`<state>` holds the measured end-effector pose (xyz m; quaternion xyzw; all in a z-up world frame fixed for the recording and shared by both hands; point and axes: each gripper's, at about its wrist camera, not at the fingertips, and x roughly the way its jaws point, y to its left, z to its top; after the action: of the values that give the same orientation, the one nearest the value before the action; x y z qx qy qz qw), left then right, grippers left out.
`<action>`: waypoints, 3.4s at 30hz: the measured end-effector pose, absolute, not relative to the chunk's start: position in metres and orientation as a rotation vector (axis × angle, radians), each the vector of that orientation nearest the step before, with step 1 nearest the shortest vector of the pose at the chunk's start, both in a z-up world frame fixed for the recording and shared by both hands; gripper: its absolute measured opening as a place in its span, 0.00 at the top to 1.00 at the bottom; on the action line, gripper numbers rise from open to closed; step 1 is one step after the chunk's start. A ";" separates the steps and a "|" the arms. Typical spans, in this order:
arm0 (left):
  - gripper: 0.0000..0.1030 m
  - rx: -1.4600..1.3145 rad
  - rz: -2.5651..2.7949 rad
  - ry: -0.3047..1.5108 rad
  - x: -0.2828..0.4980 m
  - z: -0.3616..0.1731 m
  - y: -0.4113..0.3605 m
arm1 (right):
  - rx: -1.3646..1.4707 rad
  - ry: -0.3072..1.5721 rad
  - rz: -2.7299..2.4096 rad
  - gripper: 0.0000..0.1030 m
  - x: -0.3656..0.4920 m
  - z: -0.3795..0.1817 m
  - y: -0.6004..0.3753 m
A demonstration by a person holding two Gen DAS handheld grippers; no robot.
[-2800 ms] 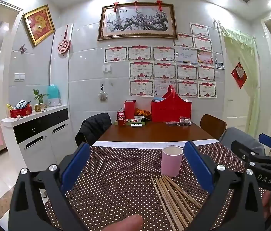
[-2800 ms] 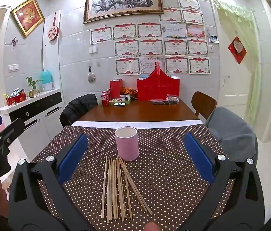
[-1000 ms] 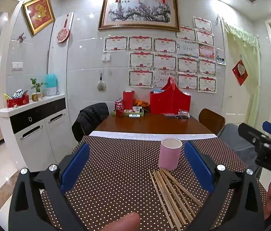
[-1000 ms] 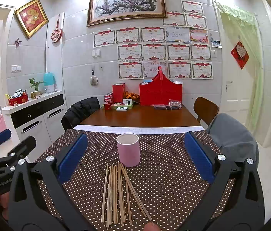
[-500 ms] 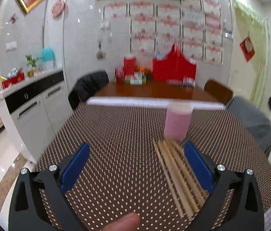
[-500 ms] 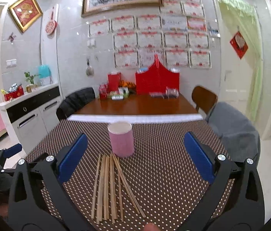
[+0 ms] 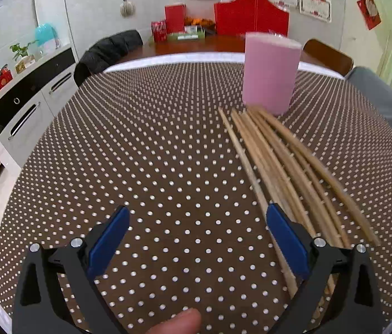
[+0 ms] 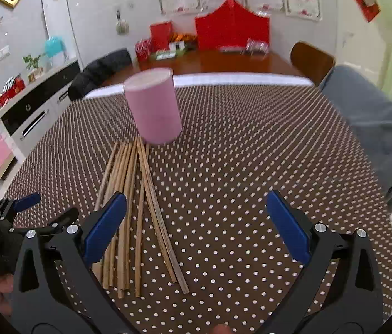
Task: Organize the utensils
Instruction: 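Close the left tool on a wooden chopstick while the right tool grasps another chopstick, then lift the left tool's chopstick upright while the right tool raises its chopstick over the pink cup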
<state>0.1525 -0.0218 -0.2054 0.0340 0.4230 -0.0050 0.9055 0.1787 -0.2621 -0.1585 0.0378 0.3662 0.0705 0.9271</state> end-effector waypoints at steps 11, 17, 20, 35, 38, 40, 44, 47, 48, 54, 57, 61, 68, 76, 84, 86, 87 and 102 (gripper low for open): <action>0.06 0.058 -0.044 0.913 0.175 -0.221 -0.034 | 0.036 0.807 0.166 0.05 0.191 -0.176 -0.260; 0.06 0.061 -0.036 0.954 0.195 -0.228 -0.036 | 0.003 0.827 0.203 0.05 0.195 -0.177 -0.254; 0.06 0.058 -0.024 0.954 0.200 -0.229 -0.032 | 0.006 0.832 0.275 0.06 0.195 -0.177 -0.245; 0.06 0.038 -0.010 0.951 0.219 -0.238 -0.020 | 0.060 0.900 0.451 0.67 0.209 -0.188 -0.216; 0.06 0.038 -0.011 0.950 0.211 -0.236 -0.015 | 0.035 0.922 0.456 0.67 0.210 -0.191 -0.211; 0.06 0.036 -0.012 0.951 0.213 -0.236 -0.016 | 0.023 0.943 0.446 0.67 0.214 -0.197 -0.209; 0.06 0.038 -0.012 0.950 0.212 -0.236 -0.017 | 0.034 0.959 0.415 0.74 0.221 -0.202 -0.212; 0.06 0.036 -0.013 0.950 0.212 -0.236 -0.017 | 0.063 0.922 0.448 0.81 0.217 -0.194 -0.213; 0.06 0.036 -0.013 0.949 0.211 -0.236 -0.016 | 0.057 0.910 0.455 0.81 0.214 -0.190 -0.212; 0.06 0.037 -0.014 0.948 0.211 -0.236 -0.016 | 0.027 0.945 0.421 0.81 0.225 -0.202 -0.207; 0.06 0.036 -0.014 0.948 0.210 -0.236 -0.016 | 0.056 0.938 0.419 0.81 0.231 -0.202 -0.210; 0.06 0.038 -0.015 0.949 0.212 -0.236 -0.017 | 0.057 0.951 0.414 0.81 0.248 -0.204 -0.211; 0.06 0.086 -0.016 0.967 0.231 -0.230 -0.024 | 0.007 0.963 0.422 0.81 0.265 -0.204 -0.200; 0.55 0.091 -0.118 0.973 0.247 -0.217 -0.033 | -0.073 0.945 0.424 0.94 0.263 -0.205 -0.189; 0.94 0.073 -0.171 0.970 0.244 -0.209 -0.036 | 0.038 0.893 0.455 0.95 0.240 -0.190 -0.219; 0.94 0.049 -0.180 0.964 0.239 -0.208 -0.033 | 0.056 0.888 0.458 0.95 0.235 -0.187 -0.226; 0.94 0.040 -0.187 0.959 0.235 -0.211 -0.028 | 0.057 0.890 0.454 0.95 0.234 -0.187 -0.228; 0.94 0.074 -0.179 0.946 0.226 -0.218 -0.037 | 0.102 0.956 0.389 0.94 0.246 -0.206 -0.252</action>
<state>0.2264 -0.0372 -0.2176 0.0354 0.4548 -0.0859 0.8857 0.2458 -0.2515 -0.2058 0.0489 0.4570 0.1860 0.8684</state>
